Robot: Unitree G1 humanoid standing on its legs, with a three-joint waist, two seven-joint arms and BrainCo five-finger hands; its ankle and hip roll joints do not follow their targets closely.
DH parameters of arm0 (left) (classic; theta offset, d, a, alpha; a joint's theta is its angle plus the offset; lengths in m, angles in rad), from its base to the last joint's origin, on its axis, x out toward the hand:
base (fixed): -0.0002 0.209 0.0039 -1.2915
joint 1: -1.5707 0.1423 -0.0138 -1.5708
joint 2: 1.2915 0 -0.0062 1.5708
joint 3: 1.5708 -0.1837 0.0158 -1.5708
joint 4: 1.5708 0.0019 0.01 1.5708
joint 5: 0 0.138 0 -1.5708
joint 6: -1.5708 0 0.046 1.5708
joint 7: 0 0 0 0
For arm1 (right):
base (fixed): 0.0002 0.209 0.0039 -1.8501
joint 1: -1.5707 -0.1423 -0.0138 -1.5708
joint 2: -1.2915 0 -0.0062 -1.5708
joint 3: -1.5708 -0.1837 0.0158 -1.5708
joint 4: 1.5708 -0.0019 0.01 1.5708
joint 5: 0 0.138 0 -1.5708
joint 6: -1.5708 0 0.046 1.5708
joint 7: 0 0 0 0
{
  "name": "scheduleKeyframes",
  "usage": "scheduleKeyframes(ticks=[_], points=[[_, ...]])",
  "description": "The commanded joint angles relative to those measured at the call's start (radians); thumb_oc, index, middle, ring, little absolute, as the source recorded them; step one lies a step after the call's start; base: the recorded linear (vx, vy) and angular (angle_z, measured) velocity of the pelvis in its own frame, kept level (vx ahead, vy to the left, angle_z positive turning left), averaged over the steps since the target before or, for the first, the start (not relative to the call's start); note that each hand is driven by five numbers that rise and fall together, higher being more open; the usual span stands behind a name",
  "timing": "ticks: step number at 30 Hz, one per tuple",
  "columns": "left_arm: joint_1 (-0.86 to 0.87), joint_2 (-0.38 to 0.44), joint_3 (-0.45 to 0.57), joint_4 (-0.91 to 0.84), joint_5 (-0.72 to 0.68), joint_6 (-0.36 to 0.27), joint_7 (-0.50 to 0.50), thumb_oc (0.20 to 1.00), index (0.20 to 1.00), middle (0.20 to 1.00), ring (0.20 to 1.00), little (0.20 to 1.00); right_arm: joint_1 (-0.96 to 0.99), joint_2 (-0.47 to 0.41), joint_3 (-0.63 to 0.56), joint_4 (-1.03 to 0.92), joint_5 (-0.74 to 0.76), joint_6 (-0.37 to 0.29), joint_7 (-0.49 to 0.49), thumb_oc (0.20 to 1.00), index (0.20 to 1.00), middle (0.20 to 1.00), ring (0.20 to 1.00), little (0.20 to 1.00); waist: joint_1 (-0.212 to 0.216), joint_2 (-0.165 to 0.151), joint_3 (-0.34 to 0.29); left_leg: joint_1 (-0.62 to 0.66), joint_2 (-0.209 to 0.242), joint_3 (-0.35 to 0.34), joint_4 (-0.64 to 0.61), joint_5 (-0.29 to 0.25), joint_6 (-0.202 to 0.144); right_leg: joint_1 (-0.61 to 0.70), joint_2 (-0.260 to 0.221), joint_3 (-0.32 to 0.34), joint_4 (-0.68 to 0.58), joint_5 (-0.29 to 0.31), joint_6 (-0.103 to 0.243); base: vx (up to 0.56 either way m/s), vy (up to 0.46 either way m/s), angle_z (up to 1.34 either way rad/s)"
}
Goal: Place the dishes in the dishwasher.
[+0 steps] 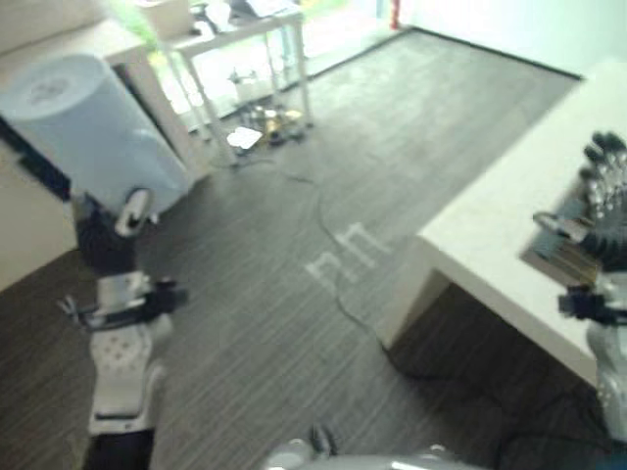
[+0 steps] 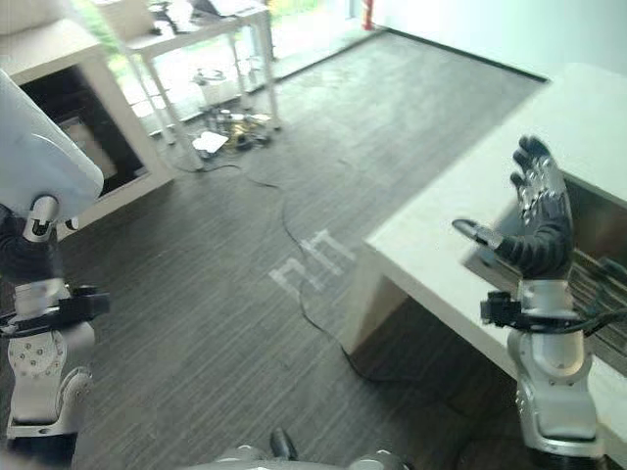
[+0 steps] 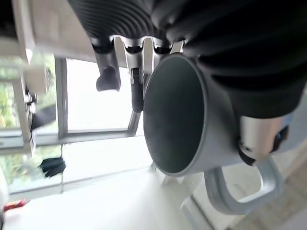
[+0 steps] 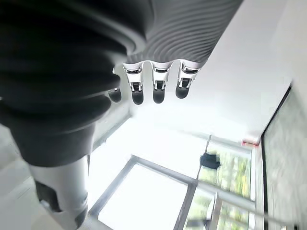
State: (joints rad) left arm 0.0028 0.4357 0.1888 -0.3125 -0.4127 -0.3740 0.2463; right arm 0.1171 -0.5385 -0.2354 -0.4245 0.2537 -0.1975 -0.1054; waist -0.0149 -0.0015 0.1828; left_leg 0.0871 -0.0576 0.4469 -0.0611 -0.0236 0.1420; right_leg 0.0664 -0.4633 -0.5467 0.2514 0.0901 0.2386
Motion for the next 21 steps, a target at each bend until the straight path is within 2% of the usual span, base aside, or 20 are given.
scheduleKeyframes(ticks=[1, 2, 4, 5, 7, 9, 13, 21], points=[[-0.068, 0.095, -0.013, -0.062, 0.006, 0.001, -0.033, 0.2, 0.2, 0.2, 0.2, 0.2, -0.074, 0.02, 0.006, 0.031, -0.057, -0.077, -0.034, 1.0, 1.0, 1.0, 1.0, 1.0, -0.049, -0.017, -0.031, 0.095, 0.121, -0.131, -0.026, -0.027, -0.229, -0.081, 0.083, 0.085, -0.298, 0.249, 0.006, -0.02, 0.361, 1.41], [-0.105, 0.091, -0.04, -0.059, 0.005, 0.017, -0.045, 0.2, 0.2, 0.2, 0.2, 0.2, -0.057, 0.021, 0.0, 0.029, -0.071, -0.076, -0.054, 1.0, 1.0, 1.0, 1.0, 1.0, -0.078, -0.02, -0.038, 0.073, 0.105, -0.187, -0.026, -0.025, -0.205, -0.114, 0.131, 0.205, -0.28, 0.21, -0.009, 0.06, 0.295, 1.89], [-0.143, 0.066, -0.095, -0.04, 0.067, 0.033, -0.005, 0.2, 0.2, 0.2, 0.2, 0.2, -0.043, -0.006, -0.018, 0.032, -0.024, -0.087, -0.039, 1.0, 1.0, 1.0, 1.0, 1.0, -0.102, -0.027, -0.061, 0.034, 0.095, -0.246, -0.026, -0.01, -0.178, -0.122, 0.27, 0.369, -0.238, 0.089, -0.05, 0.06, 0.33, 2.31], [-0.149, 0.058, -0.113, -0.037, 0.087, 0.03, 0.016, 0.2, 0.2, 0.2, 0.2, 0.2, -0.044, -0.02, -0.024, 0.035, -0.006, -0.093, -0.029, 1.0, 1.0, 1.0, 1.0, 1.0, -0.099, -0.031, -0.071, 0.02, 0.09, -0.257, -0.026, -0.005, -0.169, -0.113, 0.307, 0.395, -0.249, 0.051, -0.059, 0.02, 0.218, 2.13], [-0.157, 0.053, -0.121, -0.039, 0.089, 0.023, 0.042, 0.2, 0.2, 0.2, 0.2, 0.2, -0.037, -0.035, -0.025, 0.031, 0.0, -0.1, -0.037, 1.0, 1.0, 1.0, 1.0, 1.0, -0.095, -0.033, -0.082, 0.01, 0.072, -0.293, -0.026, -0.008, -0.152, -0.097, 0.349, 0.449, -0.262, 0.012, -0.069, 0.04, 0.08, 1.99], [-0.126, 0.044, -0.104, -0.058, 0.088, 0.006, 0.064, 0.2, 0.2, 0.2, 0.2, 0.2, -0.058, -0.046, -0.002, 0.023, 0.008, -0.091, -0.037, 1.0, 1.0, 1.0, 1.0, 1.0, -0.057, -0.035, -0.089, 0.008, 0.069, -0.32, -0.026, -0.004, -0.149, -0.072, 0.343, 0.409, -0.268, -0.005, -0.076, 0.02, -0.06, 1.22], [-0.101, 0.039, -0.071, -0.07, 0.083, -0.028, 0.082, 0.2, 0.2, 0.2, 0.2, 0.2, -0.128, -0.053, 0.068, 0.021, -0.008, -0.046, -0.065, 1.0, 1.0, 1.0, 1.0, 1.0, -0.012, -0.034, -0.098, 0.016, 0.069, -0.349, -0.026, -0.01, -0.148, -0.043, 0.346, 0.389, -0.3, -0.007, -0.077, 0.01, -0.116, 0.35], [-0.032, 0.029, -0.026, -0.101, 0.084, -0.009, 0.099, 0.2, 0.2, 0.2, 0.2, 0.2, -0.111, -0.049, 0.083, -0.005, 0.025, -0.002, 0.001, 1.0, 1.0, 1.0, 1.0, 1.0, 0.011, -0.024, -0.114, 0.012, 0.092, -0.336, -0.026, -0.004, -0.166, 0.015, 0.363, 0.347, -0.338, -0.04, -0.105, 0.03, -0.1, 0.0]])
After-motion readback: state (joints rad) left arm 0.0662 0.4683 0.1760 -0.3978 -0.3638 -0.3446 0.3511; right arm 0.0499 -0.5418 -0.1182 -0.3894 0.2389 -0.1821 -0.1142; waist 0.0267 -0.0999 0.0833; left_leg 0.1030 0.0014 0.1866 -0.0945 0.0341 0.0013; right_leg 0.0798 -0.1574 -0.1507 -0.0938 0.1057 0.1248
